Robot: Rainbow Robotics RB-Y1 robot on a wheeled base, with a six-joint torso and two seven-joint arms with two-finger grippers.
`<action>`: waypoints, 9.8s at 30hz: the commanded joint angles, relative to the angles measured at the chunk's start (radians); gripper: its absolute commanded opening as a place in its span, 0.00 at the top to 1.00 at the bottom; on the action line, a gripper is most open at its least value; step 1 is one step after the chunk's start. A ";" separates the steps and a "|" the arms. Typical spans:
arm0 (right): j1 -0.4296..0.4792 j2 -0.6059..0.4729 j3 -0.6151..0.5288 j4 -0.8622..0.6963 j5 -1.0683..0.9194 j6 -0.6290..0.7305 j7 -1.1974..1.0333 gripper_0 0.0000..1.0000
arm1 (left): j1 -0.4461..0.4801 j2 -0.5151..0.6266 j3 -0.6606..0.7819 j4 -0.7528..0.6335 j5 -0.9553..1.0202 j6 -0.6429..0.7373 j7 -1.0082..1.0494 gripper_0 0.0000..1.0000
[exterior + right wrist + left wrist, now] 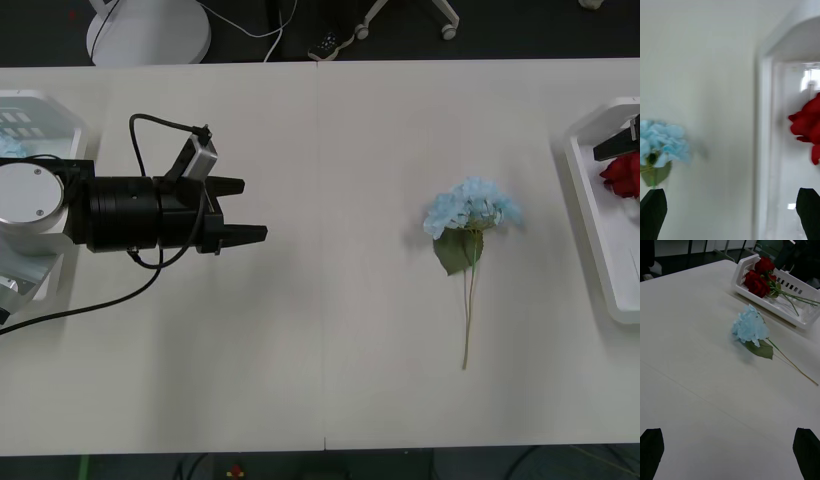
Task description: Put the red flowers into the right box and the blue flowers into the left box
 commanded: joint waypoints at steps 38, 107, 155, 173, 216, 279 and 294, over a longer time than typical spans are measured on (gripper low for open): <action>0.338 0.082 0.358 -0.761 0.448 -0.315 -0.875 0.00 | -0.041 -0.016 0.039 -0.008 0.016 -0.016 -0.024 0.00; 0.014 0.236 0.022 -0.492 -0.187 -0.215 -0.215 1.00 | 0.146 -0.027 0.058 -0.172 0.194 -0.197 -0.024 0.00; -0.101 0.687 0.059 -0.437 -0.284 -0.419 0.148 1.00 | 0.232 -0.261 -0.079 -0.282 0.172 -0.513 -0.024 1.00; -0.099 0.572 0.059 -0.437 -0.339 -0.427 0.147 0.00 | 0.229 -0.174 0.024 -0.284 0.223 -0.496 -0.024 1.00; 0.123 -0.137 0.059 -0.655 -0.557 -0.025 0.916 0.00 | 0.174 0.125 0.975 -0.002 -1.035 0.151 0.792 1.00; 0.123 -0.111 0.059 -0.659 -0.542 -0.045 0.916 0.00 | 0.164 0.374 0.303 -0.328 0.129 0.124 0.336 0.03; 0.123 -0.111 0.059 -0.659 -0.542 -0.045 0.916 0.00 | -0.010 0.315 0.033 -0.261 0.218 0.111 0.131 0.03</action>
